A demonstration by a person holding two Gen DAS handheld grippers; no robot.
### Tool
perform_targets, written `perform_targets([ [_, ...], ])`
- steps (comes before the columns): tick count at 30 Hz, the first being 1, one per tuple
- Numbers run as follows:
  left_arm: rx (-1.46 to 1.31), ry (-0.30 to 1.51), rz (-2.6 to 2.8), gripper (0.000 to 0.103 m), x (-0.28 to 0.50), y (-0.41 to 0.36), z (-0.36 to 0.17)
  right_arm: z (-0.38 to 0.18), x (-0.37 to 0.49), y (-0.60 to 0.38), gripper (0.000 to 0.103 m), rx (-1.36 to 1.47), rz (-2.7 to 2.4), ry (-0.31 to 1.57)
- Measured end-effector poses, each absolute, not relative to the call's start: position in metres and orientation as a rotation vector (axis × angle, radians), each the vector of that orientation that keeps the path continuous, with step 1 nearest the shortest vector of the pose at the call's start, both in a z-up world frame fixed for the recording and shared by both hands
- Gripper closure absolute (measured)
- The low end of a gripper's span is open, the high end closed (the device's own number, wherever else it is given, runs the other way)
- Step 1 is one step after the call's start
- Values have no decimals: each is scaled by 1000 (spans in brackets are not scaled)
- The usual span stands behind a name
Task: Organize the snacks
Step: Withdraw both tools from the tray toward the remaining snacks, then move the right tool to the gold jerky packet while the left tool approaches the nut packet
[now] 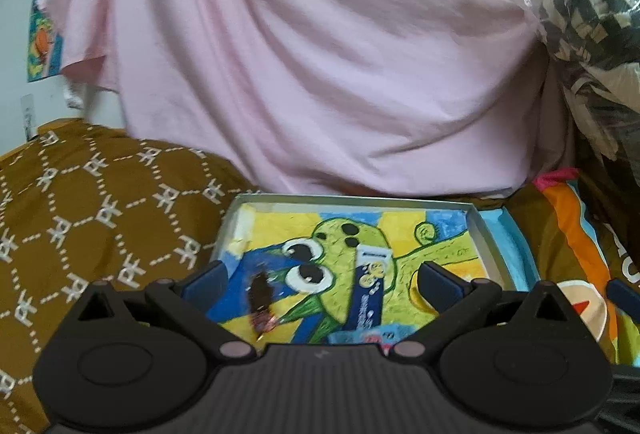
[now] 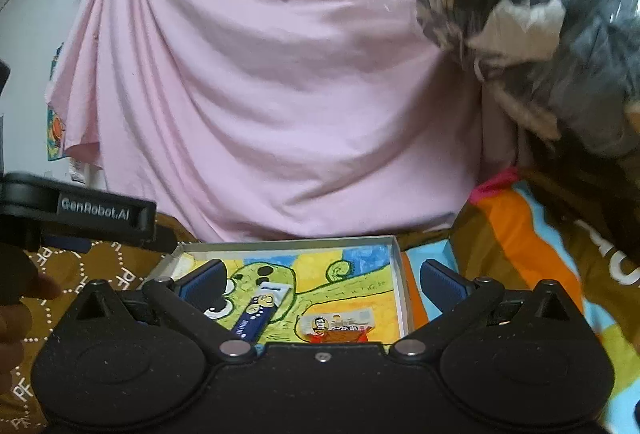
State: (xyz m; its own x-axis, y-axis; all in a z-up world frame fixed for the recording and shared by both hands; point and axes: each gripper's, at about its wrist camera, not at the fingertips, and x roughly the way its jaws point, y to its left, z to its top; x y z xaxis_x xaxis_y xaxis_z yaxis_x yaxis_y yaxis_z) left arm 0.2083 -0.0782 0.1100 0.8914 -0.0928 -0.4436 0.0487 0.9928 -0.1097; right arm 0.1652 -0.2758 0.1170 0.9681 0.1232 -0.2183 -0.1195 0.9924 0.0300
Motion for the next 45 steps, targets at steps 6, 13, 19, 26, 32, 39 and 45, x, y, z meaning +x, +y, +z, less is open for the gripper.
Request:
perform_targets([
  [6, -117, 466, -48, 0, 175, -52, 106, 124, 122, -264, 1, -5, 129, 222],
  [13, -120, 486, -23, 0, 140, -28, 92, 116, 72, -253, 1, -40, 139, 267],
  [19, -104, 523, -11, 0, 114, -14, 73, 106, 38, -243, 1, -60, 150, 319],
  [26, -66, 556, -20, 0, 91, -5, 54, 92, 10, -236, 1, -87, 160, 414],
  [32, -58, 601, -37, 0, 77, 0, 40, 80, -3, -233, 1, -121, 151, 489],
  [39, -35, 671, -65, 0, 70, -4, 17, 66, 0, -231, 1, -127, 157, 583],
  [45, -1, 717, -84, 0, 72, -9, -1, 53, 11, -232, 1, -120, 166, 658],
])
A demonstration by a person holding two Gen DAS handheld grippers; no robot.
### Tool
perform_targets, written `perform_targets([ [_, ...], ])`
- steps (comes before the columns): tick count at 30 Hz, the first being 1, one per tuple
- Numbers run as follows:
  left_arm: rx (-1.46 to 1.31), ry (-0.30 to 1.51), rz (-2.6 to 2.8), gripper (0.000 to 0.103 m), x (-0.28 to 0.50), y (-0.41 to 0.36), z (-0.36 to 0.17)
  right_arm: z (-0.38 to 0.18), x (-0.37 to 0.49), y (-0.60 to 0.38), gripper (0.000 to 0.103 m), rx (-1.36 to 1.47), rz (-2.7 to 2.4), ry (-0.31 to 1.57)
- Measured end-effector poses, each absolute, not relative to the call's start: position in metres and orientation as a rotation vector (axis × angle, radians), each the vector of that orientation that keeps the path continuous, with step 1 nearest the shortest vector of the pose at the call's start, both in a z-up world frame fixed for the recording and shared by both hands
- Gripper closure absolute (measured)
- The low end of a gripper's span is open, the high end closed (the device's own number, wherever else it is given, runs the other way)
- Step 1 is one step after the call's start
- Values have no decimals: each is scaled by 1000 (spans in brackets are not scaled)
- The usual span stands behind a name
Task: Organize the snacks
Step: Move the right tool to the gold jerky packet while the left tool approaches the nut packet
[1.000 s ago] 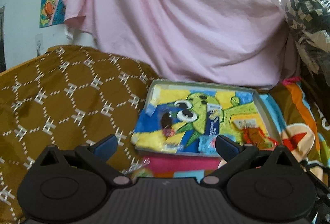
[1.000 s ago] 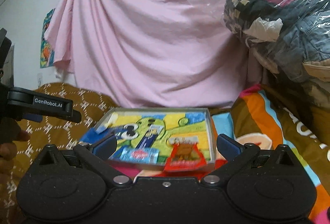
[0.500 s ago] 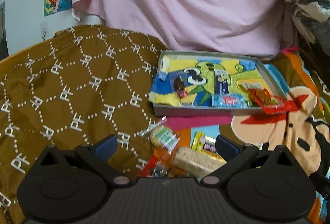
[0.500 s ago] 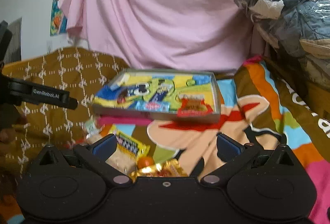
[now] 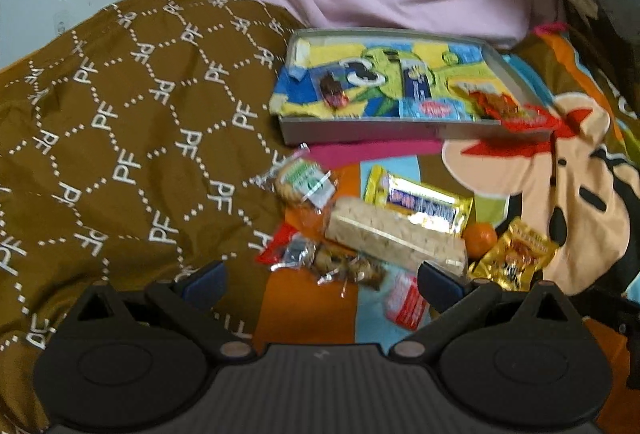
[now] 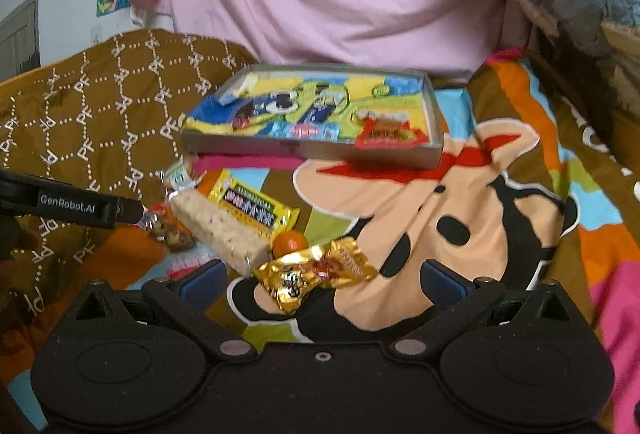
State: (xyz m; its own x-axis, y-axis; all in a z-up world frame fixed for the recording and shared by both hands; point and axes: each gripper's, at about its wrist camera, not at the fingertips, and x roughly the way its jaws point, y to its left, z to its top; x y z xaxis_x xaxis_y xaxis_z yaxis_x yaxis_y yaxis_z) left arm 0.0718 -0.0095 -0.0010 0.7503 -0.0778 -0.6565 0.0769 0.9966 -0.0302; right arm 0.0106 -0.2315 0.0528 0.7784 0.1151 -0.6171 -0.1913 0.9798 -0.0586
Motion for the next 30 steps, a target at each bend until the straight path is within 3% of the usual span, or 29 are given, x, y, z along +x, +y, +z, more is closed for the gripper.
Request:
perform_targets([
  [20, 16, 808, -140, 0, 108, -5, -33, 2, 70, -238, 3, 25, 249, 900],
  [30, 27, 840, -167, 0, 136, 0, -49, -12, 91, -232, 7, 81, 243, 886],
])
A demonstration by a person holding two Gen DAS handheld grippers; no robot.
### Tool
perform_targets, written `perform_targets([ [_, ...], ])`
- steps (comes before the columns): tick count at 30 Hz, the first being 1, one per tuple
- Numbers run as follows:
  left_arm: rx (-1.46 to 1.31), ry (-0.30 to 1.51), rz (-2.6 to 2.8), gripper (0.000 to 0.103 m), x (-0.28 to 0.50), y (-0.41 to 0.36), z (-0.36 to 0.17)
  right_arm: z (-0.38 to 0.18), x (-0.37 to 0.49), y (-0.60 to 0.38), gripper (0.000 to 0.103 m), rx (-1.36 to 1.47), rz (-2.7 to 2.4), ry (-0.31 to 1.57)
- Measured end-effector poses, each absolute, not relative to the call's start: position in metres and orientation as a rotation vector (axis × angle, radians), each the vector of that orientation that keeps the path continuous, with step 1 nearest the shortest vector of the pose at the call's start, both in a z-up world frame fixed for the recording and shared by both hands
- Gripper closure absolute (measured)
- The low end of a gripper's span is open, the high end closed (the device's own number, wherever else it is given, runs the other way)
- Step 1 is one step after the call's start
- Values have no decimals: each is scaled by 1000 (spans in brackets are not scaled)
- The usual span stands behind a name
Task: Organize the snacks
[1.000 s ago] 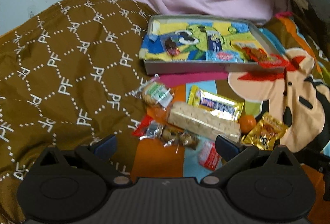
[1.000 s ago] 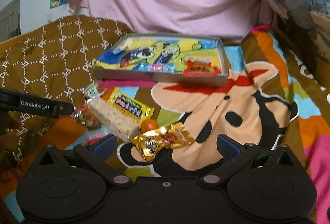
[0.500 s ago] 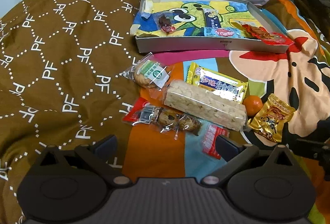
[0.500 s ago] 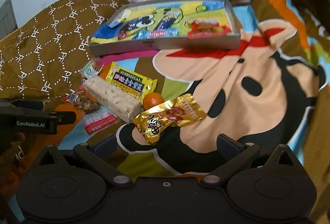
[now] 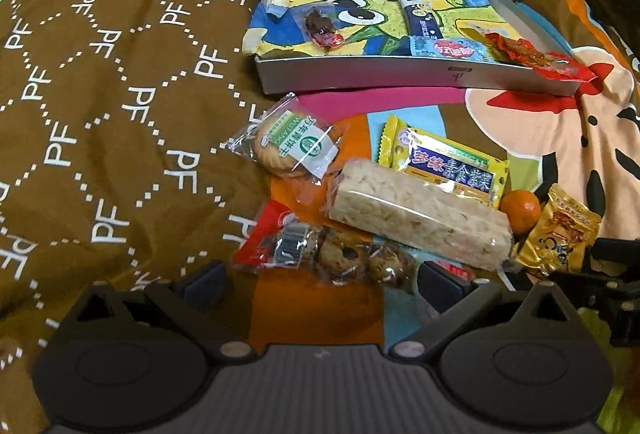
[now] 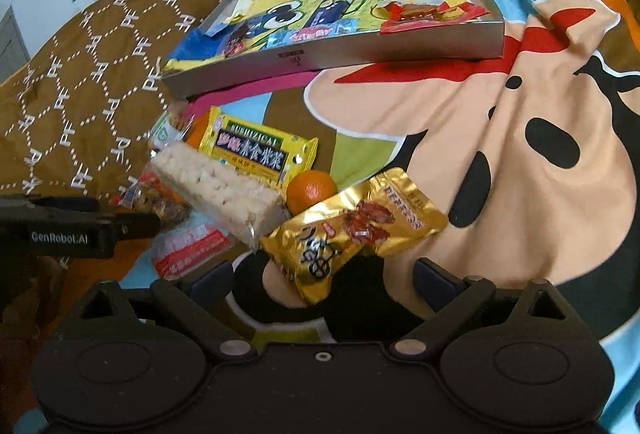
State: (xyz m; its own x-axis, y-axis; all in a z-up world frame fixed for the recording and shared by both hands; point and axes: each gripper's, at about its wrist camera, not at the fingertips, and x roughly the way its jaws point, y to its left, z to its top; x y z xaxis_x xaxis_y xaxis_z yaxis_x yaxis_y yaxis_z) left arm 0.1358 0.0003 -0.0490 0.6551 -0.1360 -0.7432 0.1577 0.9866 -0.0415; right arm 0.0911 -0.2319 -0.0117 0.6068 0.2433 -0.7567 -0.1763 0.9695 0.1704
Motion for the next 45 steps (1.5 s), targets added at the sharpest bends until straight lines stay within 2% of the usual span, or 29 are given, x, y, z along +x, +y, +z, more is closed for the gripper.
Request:
perform_targets([
  [9, 31, 844, -157, 0, 151, -3, -55, -20, 104, -222, 13, 58, 160, 858],
  [23, 10, 804, -165, 7, 140, 2, -57, -19, 100, -215, 55, 9, 118, 837],
  [26, -13, 794, -178, 17, 133, 5, -55, -17, 100, -217, 60, 25, 113, 840],
  [28, -27, 790, -190, 28, 127, 6, -54, -16, 99, -218, 63, 35, 113, 841],
  [32, -68, 794, -213, 39, 124, 6, -53, -14, 99, -220, 67, 47, 113, 842],
  [35, -110, 815, -214, 35, 128, 3, -55, -12, 98, -220, 69, 57, 115, 843],
  [37, -145, 827, -204, 23, 134, 0, -55, -11, 98, -221, 69, 60, 117, 842],
  [39, -193, 839, -184, 19, 141, 0, -57, -11, 99, -221, 69, 65, 118, 844],
  [44, -225, 849, -146, 20, 148, 0, -62, -12, 99, -222, 69, 69, 119, 845],
  [45, -212, 847, -140, 25, 147, -1, -62, -12, 99, -222, 69, 68, 119, 844],
])
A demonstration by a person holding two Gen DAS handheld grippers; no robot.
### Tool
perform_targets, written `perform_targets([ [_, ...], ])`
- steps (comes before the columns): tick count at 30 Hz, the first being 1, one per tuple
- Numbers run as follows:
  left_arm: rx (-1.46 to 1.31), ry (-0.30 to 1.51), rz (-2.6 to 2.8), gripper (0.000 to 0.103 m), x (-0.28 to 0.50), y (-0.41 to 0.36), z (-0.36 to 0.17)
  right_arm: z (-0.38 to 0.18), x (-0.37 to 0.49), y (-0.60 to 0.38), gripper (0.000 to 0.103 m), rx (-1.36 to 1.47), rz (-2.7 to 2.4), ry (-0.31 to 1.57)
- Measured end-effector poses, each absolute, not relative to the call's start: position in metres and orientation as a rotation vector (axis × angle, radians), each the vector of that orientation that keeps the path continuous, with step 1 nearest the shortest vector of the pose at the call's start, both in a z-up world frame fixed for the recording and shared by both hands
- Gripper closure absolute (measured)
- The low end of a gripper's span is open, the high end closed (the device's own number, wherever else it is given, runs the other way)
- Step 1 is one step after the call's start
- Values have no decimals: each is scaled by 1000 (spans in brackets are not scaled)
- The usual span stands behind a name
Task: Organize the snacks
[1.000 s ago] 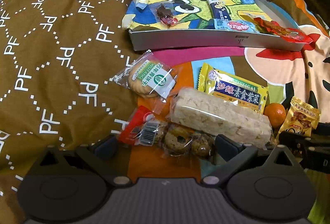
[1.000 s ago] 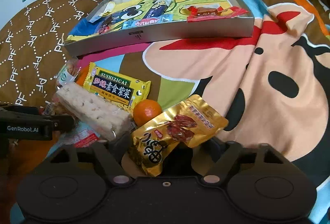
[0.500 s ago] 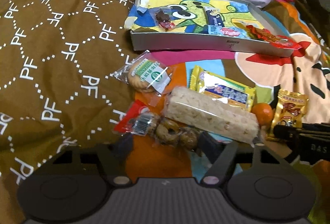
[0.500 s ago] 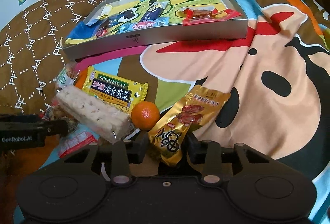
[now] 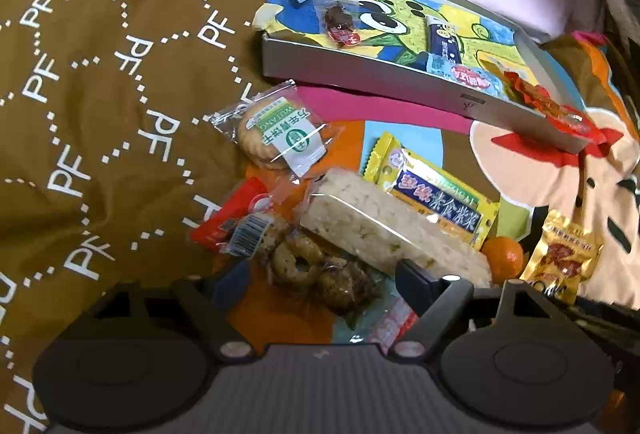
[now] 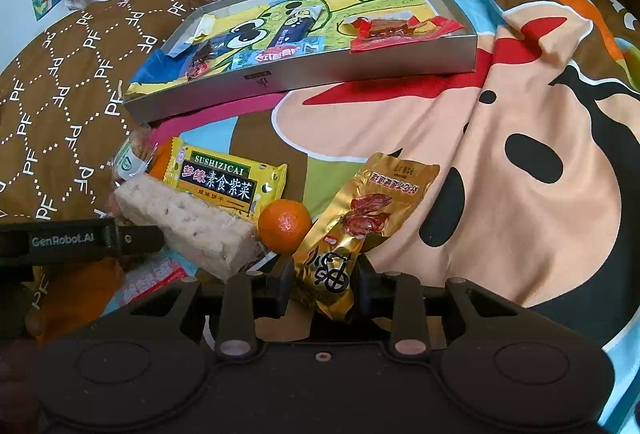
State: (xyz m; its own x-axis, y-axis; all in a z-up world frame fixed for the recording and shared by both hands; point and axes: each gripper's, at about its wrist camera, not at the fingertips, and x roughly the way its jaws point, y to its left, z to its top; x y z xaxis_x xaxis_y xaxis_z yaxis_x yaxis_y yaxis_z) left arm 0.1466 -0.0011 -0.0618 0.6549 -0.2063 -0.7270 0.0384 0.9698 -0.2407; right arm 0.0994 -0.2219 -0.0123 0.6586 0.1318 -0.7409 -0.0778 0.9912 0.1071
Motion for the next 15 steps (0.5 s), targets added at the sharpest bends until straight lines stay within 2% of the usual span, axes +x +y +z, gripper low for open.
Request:
perform_targets([
  [1, -194, 846, -129, 30, 145, -1, -62, -12, 99, -222, 69, 69, 118, 845],
  [4, -205, 846, -129, 36, 142, 2, -61, -12, 99, -222, 69, 67, 119, 844],
  [7, -243, 859, -132, 44, 138, 8, -57, -10, 98, -221, 73, 61, 120, 844],
  [10, -255, 870, -143, 46, 131, 14, -52, -7, 95, -220, 76, 63, 134, 854],
  [15, -251, 874, -146, 44, 130, 17, -51, -2, 89, -215, 81, 60, 163, 862],
])
